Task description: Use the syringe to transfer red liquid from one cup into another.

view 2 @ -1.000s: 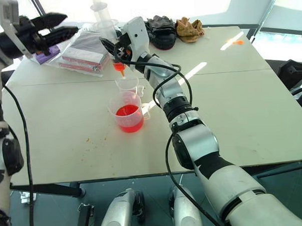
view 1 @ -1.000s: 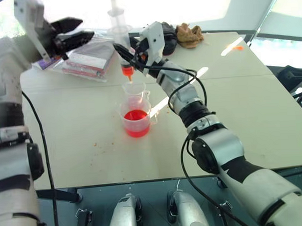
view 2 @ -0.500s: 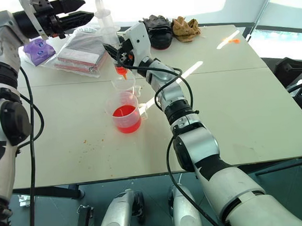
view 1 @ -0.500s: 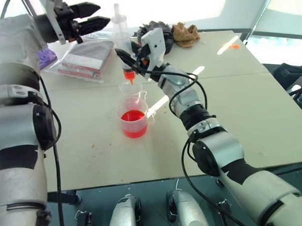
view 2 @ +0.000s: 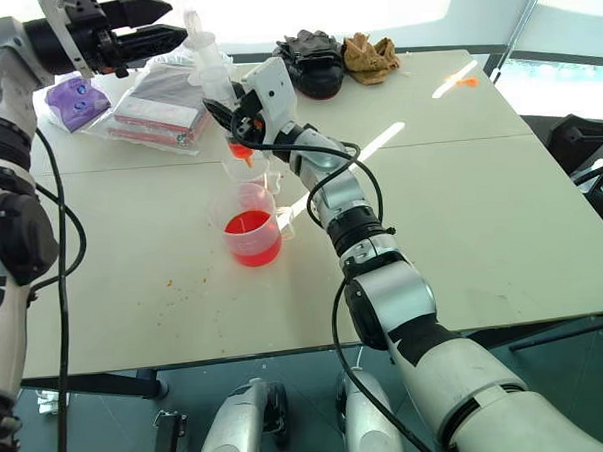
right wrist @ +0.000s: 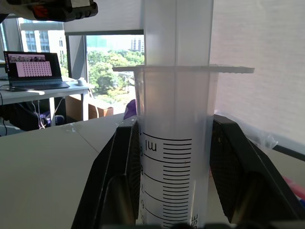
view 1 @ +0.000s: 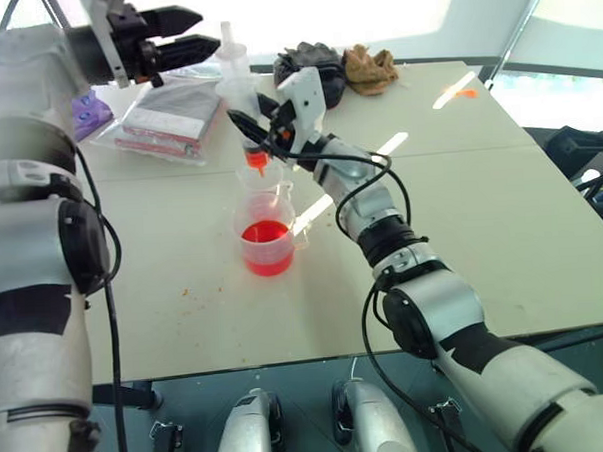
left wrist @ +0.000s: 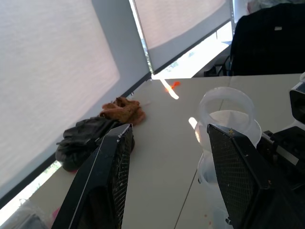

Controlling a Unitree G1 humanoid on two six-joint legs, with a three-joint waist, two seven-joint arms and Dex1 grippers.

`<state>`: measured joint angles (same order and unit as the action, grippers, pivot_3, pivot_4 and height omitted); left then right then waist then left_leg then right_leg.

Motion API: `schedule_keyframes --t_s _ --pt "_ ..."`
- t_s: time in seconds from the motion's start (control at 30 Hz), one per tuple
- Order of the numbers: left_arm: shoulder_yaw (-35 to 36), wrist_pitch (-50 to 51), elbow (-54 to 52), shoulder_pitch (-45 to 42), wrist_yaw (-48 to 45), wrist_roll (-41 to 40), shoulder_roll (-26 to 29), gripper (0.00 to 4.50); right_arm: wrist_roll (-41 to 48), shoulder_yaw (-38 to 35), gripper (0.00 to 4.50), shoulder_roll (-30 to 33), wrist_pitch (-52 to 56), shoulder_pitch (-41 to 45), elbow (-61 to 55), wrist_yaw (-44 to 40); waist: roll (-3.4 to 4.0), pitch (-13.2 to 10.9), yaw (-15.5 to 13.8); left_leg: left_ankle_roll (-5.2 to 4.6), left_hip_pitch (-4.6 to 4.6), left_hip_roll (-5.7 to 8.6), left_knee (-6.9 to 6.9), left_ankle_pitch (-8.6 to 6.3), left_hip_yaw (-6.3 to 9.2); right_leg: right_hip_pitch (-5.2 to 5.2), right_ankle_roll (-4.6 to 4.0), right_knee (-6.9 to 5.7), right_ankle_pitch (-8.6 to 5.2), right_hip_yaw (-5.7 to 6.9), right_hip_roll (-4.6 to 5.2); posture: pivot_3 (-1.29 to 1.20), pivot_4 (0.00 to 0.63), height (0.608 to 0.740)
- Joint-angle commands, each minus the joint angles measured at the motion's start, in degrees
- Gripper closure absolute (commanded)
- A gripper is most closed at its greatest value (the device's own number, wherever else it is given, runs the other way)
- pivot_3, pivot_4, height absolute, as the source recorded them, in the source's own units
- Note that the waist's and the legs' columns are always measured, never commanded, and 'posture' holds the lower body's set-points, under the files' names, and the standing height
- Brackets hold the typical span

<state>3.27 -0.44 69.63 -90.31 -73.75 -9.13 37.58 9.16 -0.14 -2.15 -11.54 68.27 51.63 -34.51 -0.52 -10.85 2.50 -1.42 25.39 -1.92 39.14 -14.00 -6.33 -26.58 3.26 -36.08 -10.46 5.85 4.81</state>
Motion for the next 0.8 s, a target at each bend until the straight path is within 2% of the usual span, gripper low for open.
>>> schedule_keyframes --t_s 0.03,0.43,0.8 --pt "1.28 -0.80 -0.22 -2.63 -0.20 0.39 0.04 1.92 -0.01 0.17 3.03 -0.58 -0.55 0.61 -3.53 -0.04 0.00 0.00 0.01 0.00 0.00 0.00 0.00 0.00 0.00 -0.01 0.00 0.00 0.00 0.00 0.00 0.00 0.150 0.740" --pt "-3.18 -4.58 1.07 -1.97 -3.19 7.33 -0.83 1.92 -1.37 0.97 3.03 -0.62 -1.94 0.35 -2.98 -0.10 0.00 0.00 -0.04 0.00 0.00 0.01 0.00 0.00 -0.01 -0.01 0.00 -0.01 0.00 0.00 0.00 0.00 0.150 0.740" --pt "-3.69 -5.48 2.71 -4.05 -3.69 10.46 -2.33 1.92 -1.55 0.33 3.03 -1.00 -2.98 1.24 -2.60 0.96 0.00 0.00 -0.03 0.00 0.00 0.00 0.00 0.00 -0.01 -0.01 0.00 -0.01 0.00 0.00 0.00 0.00 0.150 0.740"
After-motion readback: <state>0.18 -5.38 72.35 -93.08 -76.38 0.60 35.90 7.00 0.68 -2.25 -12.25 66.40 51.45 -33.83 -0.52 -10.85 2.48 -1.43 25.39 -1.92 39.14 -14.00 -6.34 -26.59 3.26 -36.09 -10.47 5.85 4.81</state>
